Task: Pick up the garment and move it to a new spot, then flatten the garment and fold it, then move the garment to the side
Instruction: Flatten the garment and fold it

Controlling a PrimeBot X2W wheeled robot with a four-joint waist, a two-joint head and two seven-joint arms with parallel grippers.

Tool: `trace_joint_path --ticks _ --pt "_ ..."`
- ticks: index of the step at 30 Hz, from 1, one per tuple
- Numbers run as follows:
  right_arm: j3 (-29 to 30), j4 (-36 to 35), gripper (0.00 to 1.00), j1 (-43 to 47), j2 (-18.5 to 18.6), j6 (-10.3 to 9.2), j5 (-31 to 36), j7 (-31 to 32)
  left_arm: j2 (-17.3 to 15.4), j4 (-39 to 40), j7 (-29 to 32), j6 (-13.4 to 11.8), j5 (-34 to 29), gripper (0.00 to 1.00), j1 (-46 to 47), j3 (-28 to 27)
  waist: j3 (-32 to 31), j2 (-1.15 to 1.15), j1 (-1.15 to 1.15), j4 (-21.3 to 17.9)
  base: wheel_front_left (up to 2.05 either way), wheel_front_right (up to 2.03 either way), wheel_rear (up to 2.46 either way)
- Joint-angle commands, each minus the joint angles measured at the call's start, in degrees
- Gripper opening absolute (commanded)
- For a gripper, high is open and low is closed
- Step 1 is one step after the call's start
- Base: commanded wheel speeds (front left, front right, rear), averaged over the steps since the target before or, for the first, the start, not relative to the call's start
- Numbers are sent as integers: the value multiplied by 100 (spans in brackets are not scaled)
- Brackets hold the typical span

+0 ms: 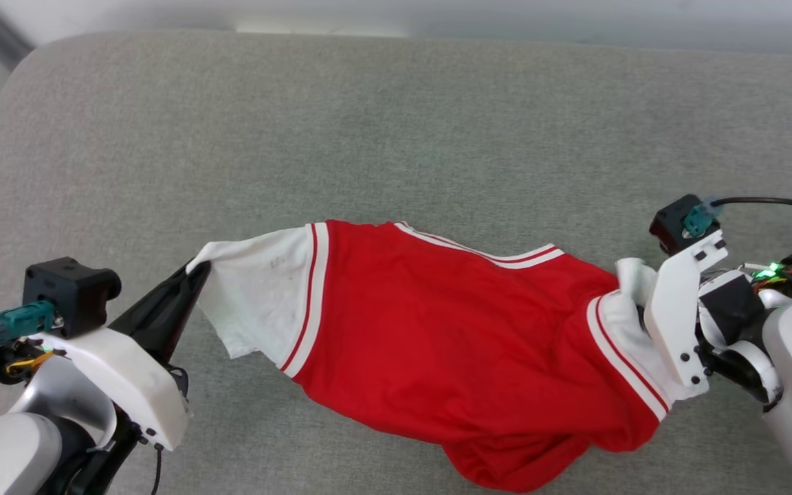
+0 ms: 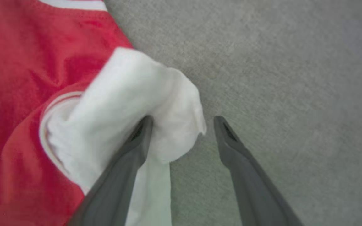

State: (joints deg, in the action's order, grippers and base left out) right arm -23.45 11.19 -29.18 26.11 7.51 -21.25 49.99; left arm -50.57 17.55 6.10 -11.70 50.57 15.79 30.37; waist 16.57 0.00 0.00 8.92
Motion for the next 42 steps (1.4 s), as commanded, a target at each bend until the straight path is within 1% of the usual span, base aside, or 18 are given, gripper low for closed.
trace_joint_path --ticks 1,3,6,7,8,9,12,13,17,20,23,24,27,29,33,36,39,42 --pt "-96 178 100 -105 32 -4 -40 -8 38 -2 -18 27 -54 0 94 15 104 0 0 105 0 0 0" --pt "-338 448 100 -94 118 -4 18 -17 90 -45 -25 59 -64 0 153 47 154 0 0 170 0 0 0" --pt "-607 838 100 21 108 -4 -160 -69 182 -157 -9 109 -117 0 238 135 199 0 0 234 0 0 0" --pt "-691 949 93 55 111 -2 -223 -75 204 -187 -8 128 -122 0 255 157 200 0 0 246 0 0 0" --pt "-761 1036 33 66 132 -2 -254 -97 215 -211 -11 141 -128 0 269 171 199 0 0 253 0 0 0" --pt "-822 1109 0 69 171 -2 -250 -132 231 -243 -14 152 -134 0 287 179 195 0 0 254 0 0 0" --pt "-892 1261 0 32 334 -5 -315 -237 249 -347 -28 152 -133 0 283 192 133 0 0 216 0 0 0" --pt "-892 1261 0 32 334 -5 -315 -237 249 -347 -28 152 -133 0 283 192 133 0 0 216 0 0 0" --pt "-663 1246 0 -136 524 -8 -450 -592 206 -457 -105 94 -90 0 152 126 -119 0 0 46 0 0 0" --pt "-460 1085 0 -219 538 -6 -558 -824 147 -522 -179 6 -69 0 61 58 -325 0 0 -108 0 0 0" --pt "-217 930 0 -220 626 -5 -690 -941 85 -525 -252 -63 -7 0 -66 -42 -554 0 0 -265 0 0 0" --pt "-217 930 0 -220 626 -5 -690 -941 85 -525 -252 -63 -7 0 -66 -42 -554 0 0 -265 0 0 0" --pt "1 654 0 -185 783 -5 -770 -1077 38 -437 -329 -127 96 0 -194 -143 -779 0 0 -415 0 0 0" --pt "110 400 0 -173 877 -5 -756 -1193 -75 -380 -388 -212 103 0 -286 -259 -930 0 0 -520 0 0 0" --pt "409 -159 0 -151 1034 -5 -780 -1377 -262 -166 -574 -439 125 0 -484 -534 -1171 0 0 -725 0 0 0" --pt "621 -603 0 -155 1153 -4 -765 -1474 -394 28 -737 -665 203 0 -607 -847 -1296 0 0 -855 0 0 0" --pt "882 -991 0 -262 1177 -4 -759 -1596 -588 216 -879 -845 197 0 -700 -1167 -1371 0 0 -992 0 0 0" --pt "1077 -1363 0 -400 1128 -5 -683 -1658 -775 415 -1040 -974 199 0 -725 -1503 -1403 0 0 -1119 0 0 0"
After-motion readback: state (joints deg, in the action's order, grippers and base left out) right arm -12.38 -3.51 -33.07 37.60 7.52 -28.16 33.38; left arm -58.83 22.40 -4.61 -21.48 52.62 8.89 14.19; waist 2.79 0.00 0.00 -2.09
